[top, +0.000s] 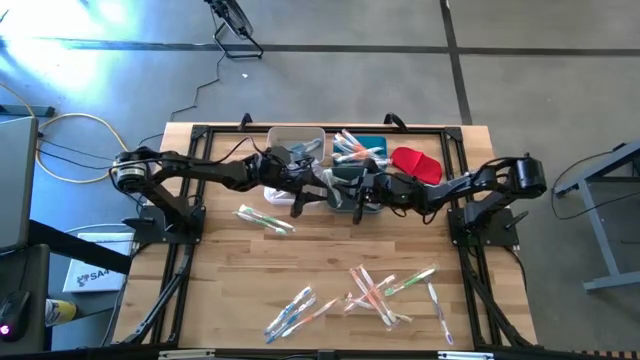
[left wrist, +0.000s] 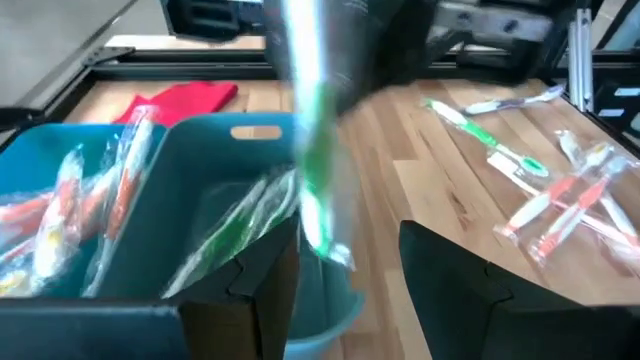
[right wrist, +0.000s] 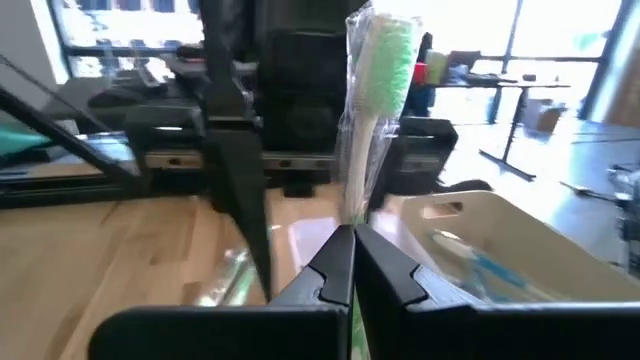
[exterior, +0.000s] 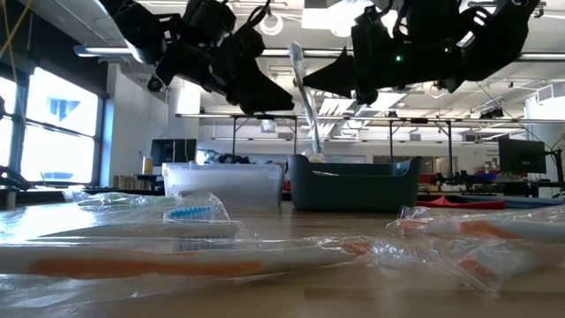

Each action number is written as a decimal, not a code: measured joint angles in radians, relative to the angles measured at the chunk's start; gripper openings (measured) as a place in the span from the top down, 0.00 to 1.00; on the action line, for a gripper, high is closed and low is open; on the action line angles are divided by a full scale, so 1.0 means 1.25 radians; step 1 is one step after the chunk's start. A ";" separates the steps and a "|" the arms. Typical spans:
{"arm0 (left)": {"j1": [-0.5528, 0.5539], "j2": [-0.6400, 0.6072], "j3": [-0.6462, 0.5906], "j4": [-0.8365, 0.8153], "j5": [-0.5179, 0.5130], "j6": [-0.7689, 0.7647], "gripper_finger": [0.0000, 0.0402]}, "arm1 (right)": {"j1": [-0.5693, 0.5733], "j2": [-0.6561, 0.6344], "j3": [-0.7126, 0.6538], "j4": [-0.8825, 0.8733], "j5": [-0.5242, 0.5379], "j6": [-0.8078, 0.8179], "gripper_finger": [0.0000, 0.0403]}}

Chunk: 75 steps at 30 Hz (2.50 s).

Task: Pick & Place Toothbrushes
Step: Put the green toothbrush into the green bin, then put the orange toothbrush into the blue bin

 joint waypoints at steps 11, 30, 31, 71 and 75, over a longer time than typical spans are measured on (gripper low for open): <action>-0.002 -0.051 0.000 -0.040 -0.003 0.032 0.57 | 0.054 -0.183 0.000 -0.368 0.274 0.004 0.99; -0.002 -0.051 0.000 -0.023 -0.003 0.013 0.57 | 0.017 -0.198 0.000 -0.554 0.293 0.094 0.99; -0.002 -0.051 0.000 -0.020 -0.003 0.014 0.57 | 0.015 -0.198 0.000 -0.559 0.284 0.094 0.99; -0.002 -0.051 0.000 -0.029 -0.003 0.009 0.57 | -0.011 -0.190 0.001 -0.574 0.118 0.087 0.72; -0.002 -0.051 0.001 -0.035 -0.003 0.009 0.57 | 0.003 -0.210 0.001 -0.552 0.044 0.085 0.81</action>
